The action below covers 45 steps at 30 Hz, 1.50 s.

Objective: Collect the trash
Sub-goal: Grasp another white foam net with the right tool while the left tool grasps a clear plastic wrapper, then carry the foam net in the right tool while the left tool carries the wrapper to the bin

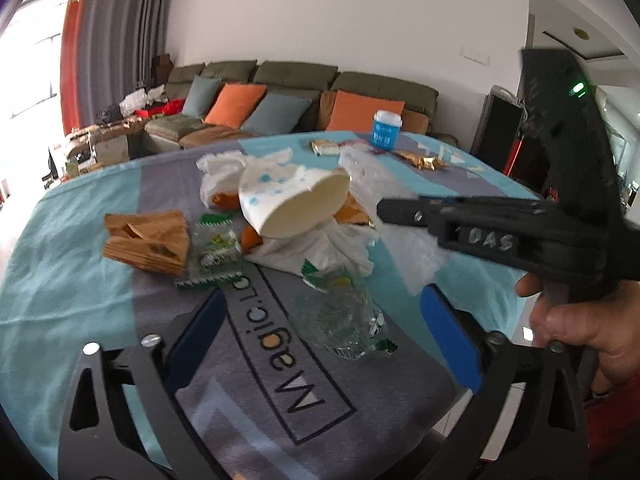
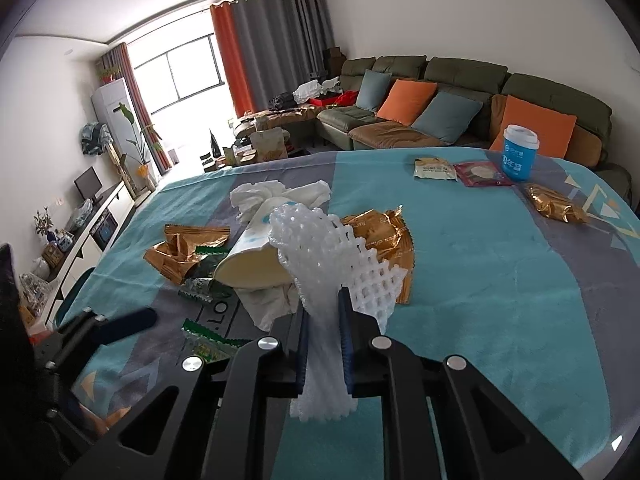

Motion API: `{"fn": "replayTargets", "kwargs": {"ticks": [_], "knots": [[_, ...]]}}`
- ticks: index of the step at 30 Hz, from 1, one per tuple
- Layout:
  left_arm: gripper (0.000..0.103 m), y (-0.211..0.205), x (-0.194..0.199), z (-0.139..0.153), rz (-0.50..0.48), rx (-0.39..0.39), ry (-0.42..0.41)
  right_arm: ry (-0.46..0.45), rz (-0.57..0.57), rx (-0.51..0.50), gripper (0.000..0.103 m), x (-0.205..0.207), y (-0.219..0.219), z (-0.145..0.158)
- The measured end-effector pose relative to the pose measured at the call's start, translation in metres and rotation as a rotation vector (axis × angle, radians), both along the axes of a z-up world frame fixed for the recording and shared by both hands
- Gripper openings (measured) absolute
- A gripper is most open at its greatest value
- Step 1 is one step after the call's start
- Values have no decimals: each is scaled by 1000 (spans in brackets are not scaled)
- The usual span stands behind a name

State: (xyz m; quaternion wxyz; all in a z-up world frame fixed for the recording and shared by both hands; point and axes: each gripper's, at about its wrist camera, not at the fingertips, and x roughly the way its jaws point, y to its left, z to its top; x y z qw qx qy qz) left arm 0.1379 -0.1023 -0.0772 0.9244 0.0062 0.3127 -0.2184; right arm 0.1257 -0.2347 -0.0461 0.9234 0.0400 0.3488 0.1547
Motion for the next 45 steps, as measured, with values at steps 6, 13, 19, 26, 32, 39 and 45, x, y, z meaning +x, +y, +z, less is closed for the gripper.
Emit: {"fn": "replayTargets", "kwargs": {"ticks": [6, 13, 19, 26, 32, 39, 45], "knots": [[67, -2, 13, -14, 6, -10, 85, 0, -1, 5, 12, -5, -4, 2], [40, -11, 14, -20, -49, -15, 114, -11, -1, 10, 12, -10, -3, 6], [28, -4, 15, -20, -46, -40, 121, -24, 1, 6, 12, -16, 0, 11], [20, 9, 8, -10, -22, -61, 85, -52, 8, -2, 12, -23, 5, 21], [20, 27, -5, 8, 26, -73, 24, -85, 22, -3, 12, -30, 11, 32], [20, 61, -28, 31, 116, -80, -57, -137, 58, -1, 12, -39, 25, 50], [20, 97, -46, 48, 230, -84, -107, -174, 117, 3, 12, -43, 46, 62]]}}
